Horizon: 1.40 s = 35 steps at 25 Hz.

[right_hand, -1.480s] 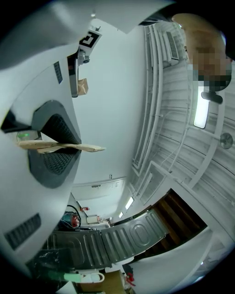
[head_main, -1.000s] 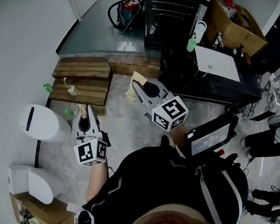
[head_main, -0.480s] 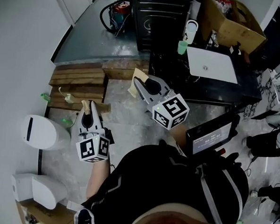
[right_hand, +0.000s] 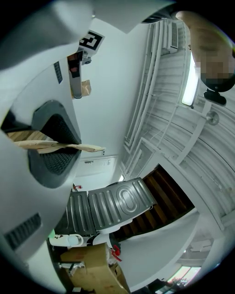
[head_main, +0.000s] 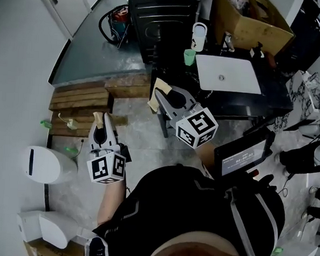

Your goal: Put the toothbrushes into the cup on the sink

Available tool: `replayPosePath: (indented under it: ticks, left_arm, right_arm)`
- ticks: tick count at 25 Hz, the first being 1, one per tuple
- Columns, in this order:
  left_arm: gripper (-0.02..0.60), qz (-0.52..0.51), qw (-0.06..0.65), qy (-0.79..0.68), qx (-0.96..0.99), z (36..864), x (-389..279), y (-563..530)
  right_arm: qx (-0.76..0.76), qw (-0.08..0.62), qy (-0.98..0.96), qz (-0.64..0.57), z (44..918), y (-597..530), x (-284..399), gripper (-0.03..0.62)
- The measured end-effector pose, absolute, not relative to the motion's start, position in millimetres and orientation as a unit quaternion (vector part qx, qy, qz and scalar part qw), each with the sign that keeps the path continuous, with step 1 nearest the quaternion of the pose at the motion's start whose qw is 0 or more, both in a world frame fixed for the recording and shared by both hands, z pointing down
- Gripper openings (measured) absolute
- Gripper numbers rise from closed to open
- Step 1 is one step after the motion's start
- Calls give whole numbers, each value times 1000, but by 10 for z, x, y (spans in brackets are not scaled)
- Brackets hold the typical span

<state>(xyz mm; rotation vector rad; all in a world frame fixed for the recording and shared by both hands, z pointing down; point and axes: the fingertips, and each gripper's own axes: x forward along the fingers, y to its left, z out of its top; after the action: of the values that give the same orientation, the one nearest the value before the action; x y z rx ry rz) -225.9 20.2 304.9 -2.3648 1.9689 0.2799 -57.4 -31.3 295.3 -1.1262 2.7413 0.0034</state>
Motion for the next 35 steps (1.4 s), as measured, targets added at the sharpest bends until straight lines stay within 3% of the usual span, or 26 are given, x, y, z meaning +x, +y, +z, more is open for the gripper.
replayPosePath:
  ticks: [18,35]
  left_arm:
    - [28,72,14,570,-818,3033,-890,-770]
    - [28,92,1,451,-888,2985,-373,-2060]
  right_arm:
    - [-449,102,888,-8,3041,-898,834,41]
    - [-563,80,822,-10,3101,-1731,1212,41]
